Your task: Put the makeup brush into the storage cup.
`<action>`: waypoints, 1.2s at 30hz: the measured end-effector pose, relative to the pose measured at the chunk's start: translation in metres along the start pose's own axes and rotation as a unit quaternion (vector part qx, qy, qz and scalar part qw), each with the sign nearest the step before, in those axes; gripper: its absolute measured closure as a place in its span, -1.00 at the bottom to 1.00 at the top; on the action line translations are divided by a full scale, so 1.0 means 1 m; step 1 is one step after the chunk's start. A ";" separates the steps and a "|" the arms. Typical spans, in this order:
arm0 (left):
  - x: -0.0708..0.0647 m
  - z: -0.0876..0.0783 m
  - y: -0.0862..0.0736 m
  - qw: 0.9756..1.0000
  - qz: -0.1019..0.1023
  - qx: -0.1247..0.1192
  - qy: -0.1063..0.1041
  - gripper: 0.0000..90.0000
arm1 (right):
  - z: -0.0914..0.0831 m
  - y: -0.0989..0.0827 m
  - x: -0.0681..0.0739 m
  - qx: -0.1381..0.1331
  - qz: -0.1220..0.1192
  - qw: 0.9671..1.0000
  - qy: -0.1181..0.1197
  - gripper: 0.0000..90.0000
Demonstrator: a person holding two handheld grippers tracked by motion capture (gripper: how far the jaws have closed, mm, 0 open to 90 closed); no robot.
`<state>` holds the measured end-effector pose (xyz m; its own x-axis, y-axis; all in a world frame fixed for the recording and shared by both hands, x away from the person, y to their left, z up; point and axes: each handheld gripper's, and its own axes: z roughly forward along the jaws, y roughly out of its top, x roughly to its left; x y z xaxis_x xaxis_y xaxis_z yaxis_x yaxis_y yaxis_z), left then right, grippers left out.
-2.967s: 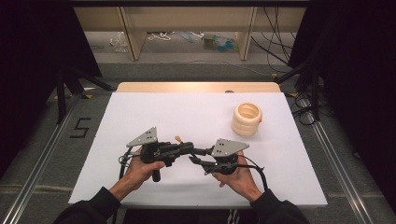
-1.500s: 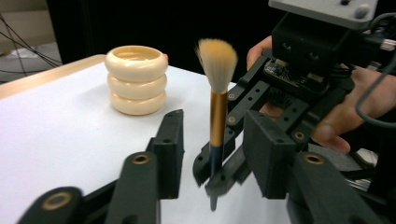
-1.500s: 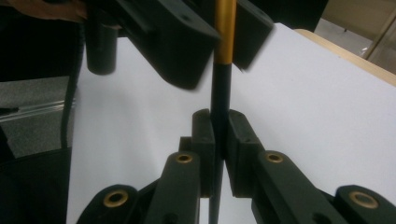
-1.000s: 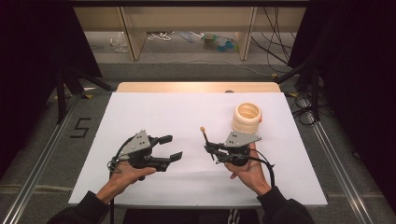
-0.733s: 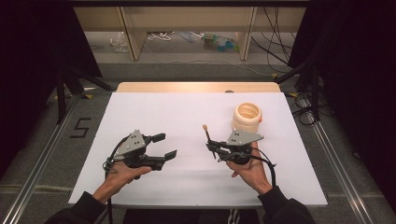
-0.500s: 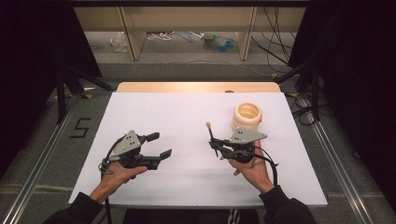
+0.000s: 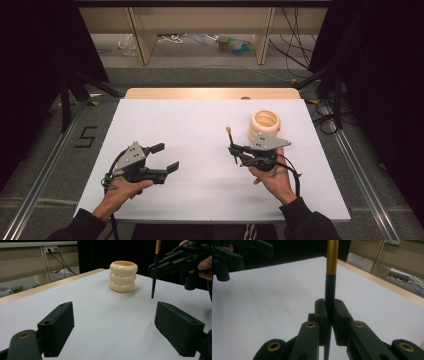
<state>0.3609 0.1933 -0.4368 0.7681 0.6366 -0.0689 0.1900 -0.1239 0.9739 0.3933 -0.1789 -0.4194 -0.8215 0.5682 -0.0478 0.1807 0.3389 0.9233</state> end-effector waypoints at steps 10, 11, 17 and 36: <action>0.002 -0.004 -0.002 1.000 0.001 -0.010 0.004 -0.65 | -0.005 0.001 -0.007 -0.001 0.000 1.000 -0.009 0.85; 0.001 -0.005 -0.001 1.000 0.000 -0.005 0.009 -0.65 | -0.005 0.002 -0.008 -0.002 0.002 1.000 -0.012 0.85; 0.003 -0.007 -0.002 1.000 0.000 -0.012 0.012 -0.65 | -0.008 0.006 -0.016 -0.013 -0.006 1.000 -0.025 0.85; 0.004 -0.007 -0.001 1.000 -0.001 -0.013 0.017 -0.65 | -0.022 0.016 -0.045 -0.013 0.007 0.998 -0.068 0.85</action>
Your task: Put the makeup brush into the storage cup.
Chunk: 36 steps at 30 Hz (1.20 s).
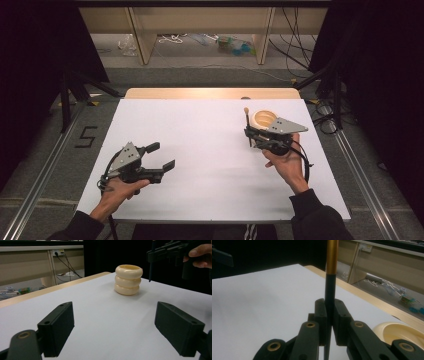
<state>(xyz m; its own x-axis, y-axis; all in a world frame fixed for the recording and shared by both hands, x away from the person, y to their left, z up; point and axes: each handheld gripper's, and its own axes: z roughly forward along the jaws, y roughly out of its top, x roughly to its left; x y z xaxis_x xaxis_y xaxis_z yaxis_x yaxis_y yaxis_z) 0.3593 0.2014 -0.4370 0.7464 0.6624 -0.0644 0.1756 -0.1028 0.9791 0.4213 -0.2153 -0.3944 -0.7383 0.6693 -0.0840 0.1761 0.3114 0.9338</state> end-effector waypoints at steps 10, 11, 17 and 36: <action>0.000 0.000 0.000 1.000 -0.002 -0.002 -0.001 -0.65 | -0.005 0.000 -0.018 0.000 0.006 1.000 -0.024 0.85; 0.000 0.000 0.000 1.000 -0.001 -0.002 -0.001 -0.65 | -0.006 0.000 -0.019 -0.001 0.010 1.000 -0.026 0.85; 0.000 0.000 0.000 1.000 -0.001 -0.002 -0.002 -0.65 | -0.008 0.003 -0.027 -0.003 0.013 0.999 -0.035 0.85; -0.001 0.000 0.000 1.000 -0.002 -0.002 -0.002 -0.65 | -0.009 0.008 -0.047 -0.014 0.027 0.998 -0.055 0.85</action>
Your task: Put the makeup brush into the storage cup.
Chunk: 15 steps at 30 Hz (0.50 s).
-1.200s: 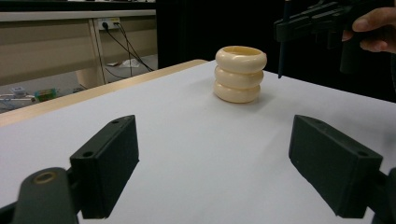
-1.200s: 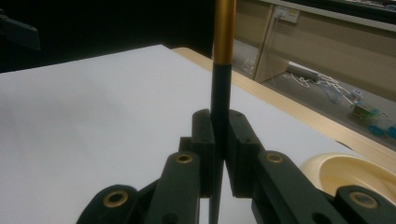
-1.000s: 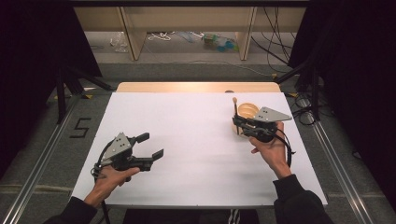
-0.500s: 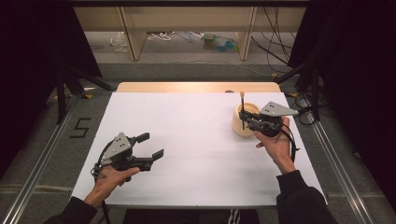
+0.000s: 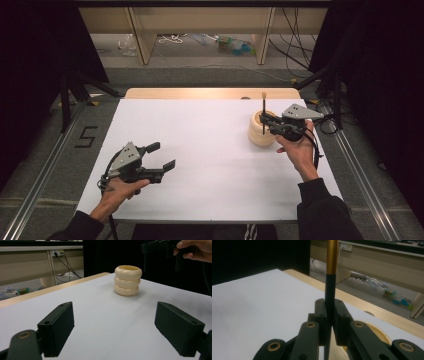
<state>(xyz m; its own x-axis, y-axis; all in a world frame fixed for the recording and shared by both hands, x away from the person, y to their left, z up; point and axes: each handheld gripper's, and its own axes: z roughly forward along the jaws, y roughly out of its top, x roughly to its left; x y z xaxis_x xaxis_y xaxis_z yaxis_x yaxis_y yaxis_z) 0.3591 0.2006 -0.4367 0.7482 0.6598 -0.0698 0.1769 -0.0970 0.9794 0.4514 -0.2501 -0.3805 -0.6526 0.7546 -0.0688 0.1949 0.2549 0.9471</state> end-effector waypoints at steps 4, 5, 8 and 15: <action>0.000 0.000 0.000 1.000 -0.002 -0.001 0.000 -0.65 | 0.000 0.000 -0.004 0.004 0.014 1.000 0.000 0.85; 0.000 0.000 0.000 1.000 -0.001 -0.001 0.000 -0.65 | 0.000 0.000 -0.004 0.004 0.014 1.000 0.000 0.85; 0.000 0.000 0.000 1.000 -0.002 -0.001 0.000 -0.65 | -0.001 0.004 -0.007 0.003 0.013 1.000 -0.003 0.85; 0.000 0.000 0.000 1.000 -0.002 -0.001 0.000 -0.65 | 0.002 0.009 -0.013 -0.002 0.015 1.000 -0.010 0.85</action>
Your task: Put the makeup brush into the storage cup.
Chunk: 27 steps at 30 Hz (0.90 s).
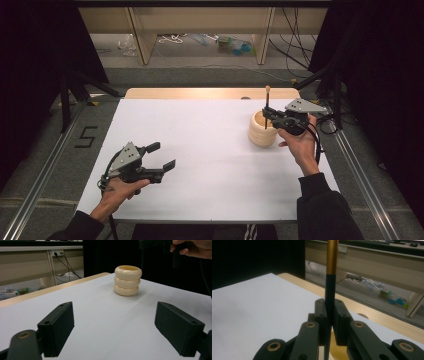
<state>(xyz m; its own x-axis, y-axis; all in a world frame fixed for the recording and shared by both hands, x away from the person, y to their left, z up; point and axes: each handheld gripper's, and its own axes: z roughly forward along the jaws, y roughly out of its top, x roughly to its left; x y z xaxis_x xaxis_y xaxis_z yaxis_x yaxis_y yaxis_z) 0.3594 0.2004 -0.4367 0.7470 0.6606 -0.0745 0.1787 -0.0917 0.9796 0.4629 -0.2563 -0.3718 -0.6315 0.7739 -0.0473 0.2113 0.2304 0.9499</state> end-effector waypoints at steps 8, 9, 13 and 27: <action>0.000 0.000 0.000 1.000 0.001 0.001 0.000 -0.65 | 0.002 0.003 -0.005 0.000 0.003 1.000 -0.006 0.85; 0.000 0.000 0.000 1.000 0.001 0.001 0.000 -0.65 | 0.003 0.004 -0.006 -0.003 0.003 1.000 -0.010 0.85; 0.000 0.000 0.000 1.000 0.000 0.000 0.000 -0.65 | 0.005 0.006 -0.010 -0.007 0.005 1.000 -0.011 0.85; 0.000 0.000 0.000 1.000 0.000 0.000 -0.001 -0.65 | 0.011 0.004 -0.023 0.001 0.018 0.999 -0.028 0.85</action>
<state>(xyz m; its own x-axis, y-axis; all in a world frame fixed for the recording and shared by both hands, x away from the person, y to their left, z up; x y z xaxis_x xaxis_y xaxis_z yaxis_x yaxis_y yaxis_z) 0.3593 0.2003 -0.4366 0.7479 0.6597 -0.0743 0.1783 -0.0918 0.9797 0.4863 -0.2662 -0.3699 -0.5810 0.8133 -0.0310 0.2337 0.2033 0.9508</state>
